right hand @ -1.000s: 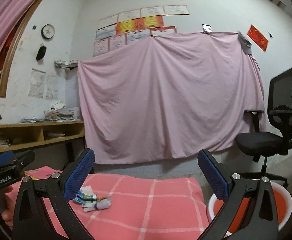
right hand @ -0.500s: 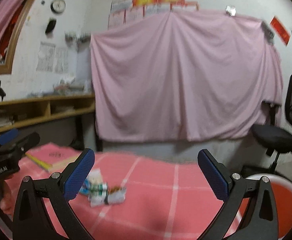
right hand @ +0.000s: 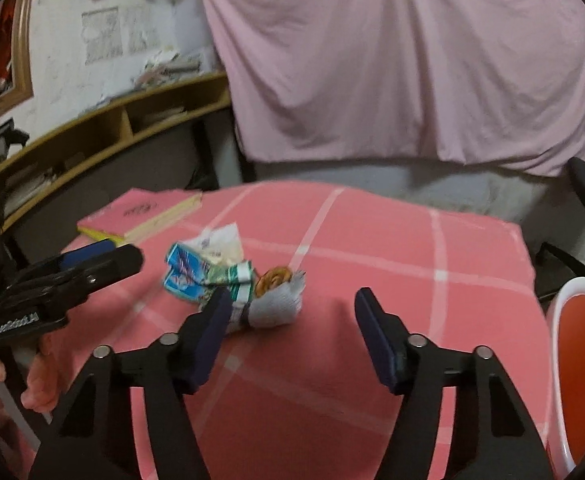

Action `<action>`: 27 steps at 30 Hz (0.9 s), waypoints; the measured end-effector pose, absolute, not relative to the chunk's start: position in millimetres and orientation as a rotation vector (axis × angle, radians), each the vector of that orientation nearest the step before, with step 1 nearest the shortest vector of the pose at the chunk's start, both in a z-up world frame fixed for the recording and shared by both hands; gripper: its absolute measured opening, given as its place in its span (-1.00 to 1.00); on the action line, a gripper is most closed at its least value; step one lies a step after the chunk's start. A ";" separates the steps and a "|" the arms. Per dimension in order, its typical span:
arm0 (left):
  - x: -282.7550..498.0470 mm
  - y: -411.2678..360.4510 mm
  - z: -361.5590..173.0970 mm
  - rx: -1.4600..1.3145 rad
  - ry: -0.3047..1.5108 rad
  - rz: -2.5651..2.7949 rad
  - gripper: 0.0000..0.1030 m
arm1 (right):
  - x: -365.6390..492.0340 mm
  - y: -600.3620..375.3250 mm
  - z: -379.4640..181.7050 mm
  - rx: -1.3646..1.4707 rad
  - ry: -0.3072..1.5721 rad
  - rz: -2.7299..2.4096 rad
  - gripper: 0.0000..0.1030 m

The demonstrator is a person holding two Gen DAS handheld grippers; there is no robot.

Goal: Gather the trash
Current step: 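Grasp green wrapper with left tool while right tool grasps grey cloth scrap, then lift green wrapper and grey scrap and carry them toward the orange bucket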

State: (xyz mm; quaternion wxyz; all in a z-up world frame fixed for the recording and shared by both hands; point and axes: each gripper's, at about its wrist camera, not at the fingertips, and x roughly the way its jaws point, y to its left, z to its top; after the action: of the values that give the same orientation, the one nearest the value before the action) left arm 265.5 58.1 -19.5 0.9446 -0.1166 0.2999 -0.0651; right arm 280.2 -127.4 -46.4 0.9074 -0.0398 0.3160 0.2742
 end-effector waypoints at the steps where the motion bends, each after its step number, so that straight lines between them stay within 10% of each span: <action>1: 265.7 57.3 -20.8 -0.242 0.620 -0.140 0.23 | 281.3 -127.1 -47.8 -0.086 0.664 0.568 -0.03; 9: 282.4 41.4 -27.2 -0.240 0.723 -0.250 -0.36 | 280.4 -120.6 -51.4 -0.109 0.697 0.602 -0.53; 17: 294.3 37.7 -27.3 -0.297 0.770 -0.298 -0.86 | 276.2 -118.9 -49.7 -0.124 0.679 0.591 -0.62; 27: 276.8 40.0 -12.6 -0.290 0.647 -0.272 -0.99 | 255.6 -127.9 -41.5 -0.114 0.593 0.569 -0.72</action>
State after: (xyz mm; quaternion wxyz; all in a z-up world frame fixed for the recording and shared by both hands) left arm 276.8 40.0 -12.6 0.9288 -0.1416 0.3156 -0.1329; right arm 255.6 -127.9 -41.5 0.9151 -0.0554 0.2882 0.2765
